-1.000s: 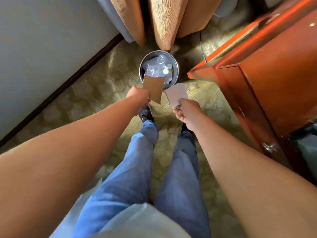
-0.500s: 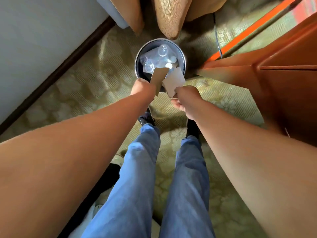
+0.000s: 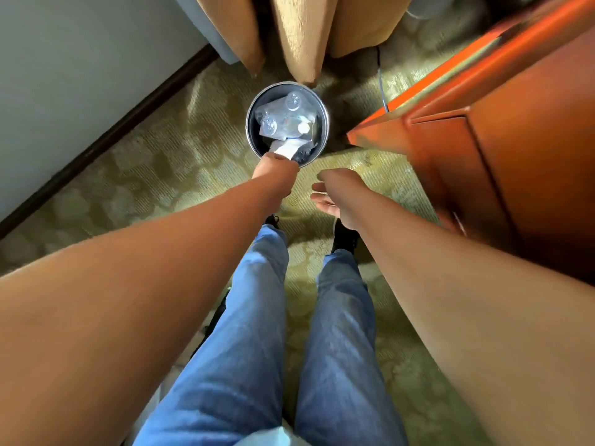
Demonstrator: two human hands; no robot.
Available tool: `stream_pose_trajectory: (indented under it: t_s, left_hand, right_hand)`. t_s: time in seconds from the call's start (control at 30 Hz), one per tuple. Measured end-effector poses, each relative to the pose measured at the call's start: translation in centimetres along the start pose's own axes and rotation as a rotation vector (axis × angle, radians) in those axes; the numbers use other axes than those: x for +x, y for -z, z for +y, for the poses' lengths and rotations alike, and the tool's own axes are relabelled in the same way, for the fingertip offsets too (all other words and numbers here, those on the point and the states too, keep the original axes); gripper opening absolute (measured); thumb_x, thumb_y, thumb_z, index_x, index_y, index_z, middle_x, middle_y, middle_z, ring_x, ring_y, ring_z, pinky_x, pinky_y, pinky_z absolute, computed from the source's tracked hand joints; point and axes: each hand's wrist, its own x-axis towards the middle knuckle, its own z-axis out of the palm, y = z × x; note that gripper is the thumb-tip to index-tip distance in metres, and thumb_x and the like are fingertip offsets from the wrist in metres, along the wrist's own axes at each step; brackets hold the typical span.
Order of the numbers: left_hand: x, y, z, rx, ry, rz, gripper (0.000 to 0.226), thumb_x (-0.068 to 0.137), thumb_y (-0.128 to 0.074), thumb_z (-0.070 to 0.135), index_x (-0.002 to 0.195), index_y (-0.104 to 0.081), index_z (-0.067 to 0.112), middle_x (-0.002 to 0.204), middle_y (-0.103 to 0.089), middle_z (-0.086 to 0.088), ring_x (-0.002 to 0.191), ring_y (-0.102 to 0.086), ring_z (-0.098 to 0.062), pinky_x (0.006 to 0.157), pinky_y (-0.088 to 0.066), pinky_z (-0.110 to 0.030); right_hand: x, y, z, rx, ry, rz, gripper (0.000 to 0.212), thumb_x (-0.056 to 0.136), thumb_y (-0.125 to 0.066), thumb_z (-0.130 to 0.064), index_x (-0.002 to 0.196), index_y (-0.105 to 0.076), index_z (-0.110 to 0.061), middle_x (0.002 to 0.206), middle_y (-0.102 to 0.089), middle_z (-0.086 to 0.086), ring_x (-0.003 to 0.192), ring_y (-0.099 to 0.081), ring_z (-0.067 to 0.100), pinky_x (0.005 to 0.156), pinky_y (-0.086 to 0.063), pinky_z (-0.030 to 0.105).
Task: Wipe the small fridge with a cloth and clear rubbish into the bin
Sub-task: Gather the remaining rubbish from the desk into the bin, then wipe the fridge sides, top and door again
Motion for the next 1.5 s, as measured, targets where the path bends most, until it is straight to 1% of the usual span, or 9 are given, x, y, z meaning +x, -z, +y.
stream_pose_trajectory:
  t_s: [0.17,0.37,0.53,0.63,0.83,1.03,1.17,1.37,1.5]
  left_hand:
    - [-9.3,0.2,1.5,-0.082,-0.062,-0.053,0.027,0.094,-0.061,0.019,0.121,-0.059,0.018,0.099,-0.064,-0.002,0.090,-0.064,-0.018,0.087,-0.061,-0.039]
    - [-21.3,0.7,2.5,-0.205,-0.216,-0.112,0.013,0.094,-0.058,0.008,0.092,-0.058,0.021,0.096,-0.063,-0.004,0.091,-0.062,-0.024,0.094,-0.057,-0.045]
    - [-30.4,0.9,2.8,-0.291,-0.289,-0.170,0.014,0.098,-0.050,0.007,0.089,-0.056,0.016,0.078,-0.056,-0.001,0.069,-0.059,-0.018,0.058,-0.054,-0.023]
    - [-34.1,1.3,2.8,-0.266,-0.382,-0.199,0.020,0.097,-0.052,0.009,0.081,-0.057,0.020,0.080,-0.058,0.000,0.082,-0.060,-0.021,0.077,-0.054,-0.034]
    - [-39.5,3.2,3.7,-0.328,-0.505,-0.332,0.013,0.094,-0.053,0.015,0.084,-0.059,0.021,0.087,-0.061,-0.002,0.076,-0.059,-0.016,0.071,-0.051,-0.028]
    - [-42.0,4.2,3.9,-0.283,-0.563,-0.420,0.005,0.096,-0.056,0.015,0.097,-0.060,0.018,0.091,-0.061,0.000,0.086,-0.061,-0.017,0.086,-0.055,-0.034]
    - [-43.0,2.7,2.0,-0.197,-0.570,-0.512,0.009,0.096,-0.056,0.012,0.103,-0.061,0.014,0.085,-0.063,0.000,0.073,-0.067,-0.013,0.070,-0.052,-0.030]
    - [-43.7,-0.4,-1.7,-0.047,-0.556,-0.585,0.012,0.092,-0.058,0.011,0.102,-0.065,0.013,0.096,-0.067,-0.011,0.086,-0.066,-0.024,0.070,-0.051,-0.033]
    - [-45.9,-2.9,-4.0,0.084,-0.590,-0.613,0.008,0.094,-0.057,0.009,0.097,-0.064,0.011,0.089,-0.064,-0.011,0.075,-0.061,-0.022,0.070,-0.051,-0.034]
  right_hand:
    - [-9.1,2.9,-0.5,0.012,0.083,0.011,0.010,0.102,-0.051,-0.013,0.096,-0.059,-0.011,0.099,-0.065,0.008,0.080,-0.063,0.019,0.078,-0.054,0.032]
    - [-20.0,7.0,0.0,0.060,0.213,0.003,0.016,0.100,-0.052,-0.016,0.086,-0.059,-0.017,0.086,-0.066,0.002,0.082,-0.064,0.018,0.079,-0.055,0.032]
    - [-27.0,9.9,0.6,0.149,0.342,-0.023,0.011,0.100,-0.049,-0.020,0.100,-0.059,-0.021,0.084,-0.065,-0.001,0.065,-0.062,0.011,0.060,-0.052,0.023]
    - [-30.2,11.1,1.0,0.225,0.403,-0.027,0.019,0.101,-0.055,-0.031,0.115,-0.063,-0.022,0.090,-0.068,-0.003,0.067,-0.064,0.008,0.055,-0.052,0.019]
    - [-35.2,12.0,2.0,0.427,0.509,0.018,0.014,0.098,-0.054,-0.023,0.099,-0.065,-0.015,0.097,-0.073,0.003,0.073,-0.067,0.012,0.065,-0.053,0.025]
    - [-38.2,11.5,5.0,0.622,0.530,0.102,0.013,0.101,-0.051,-0.023,0.099,-0.063,-0.016,0.094,-0.071,0.001,0.079,-0.069,0.013,0.071,-0.058,0.029]
    - [-38.7,11.4,8.1,0.747,0.516,0.181,0.014,0.100,-0.053,-0.022,0.104,-0.064,-0.016,0.099,-0.076,0.008,0.085,-0.070,0.018,0.082,-0.061,0.036]
    - [-39.3,12.3,13.4,0.923,0.488,0.271,0.014,0.098,-0.058,-0.019,0.106,-0.066,-0.013,0.096,-0.074,0.008,0.078,-0.068,0.016,0.066,-0.059,0.028]
    - [-39.6,14.3,17.0,1.033,0.507,0.242,0.012,0.097,-0.058,-0.018,0.101,-0.068,-0.013,0.096,-0.074,0.007,0.080,-0.068,0.015,0.078,-0.062,0.032]
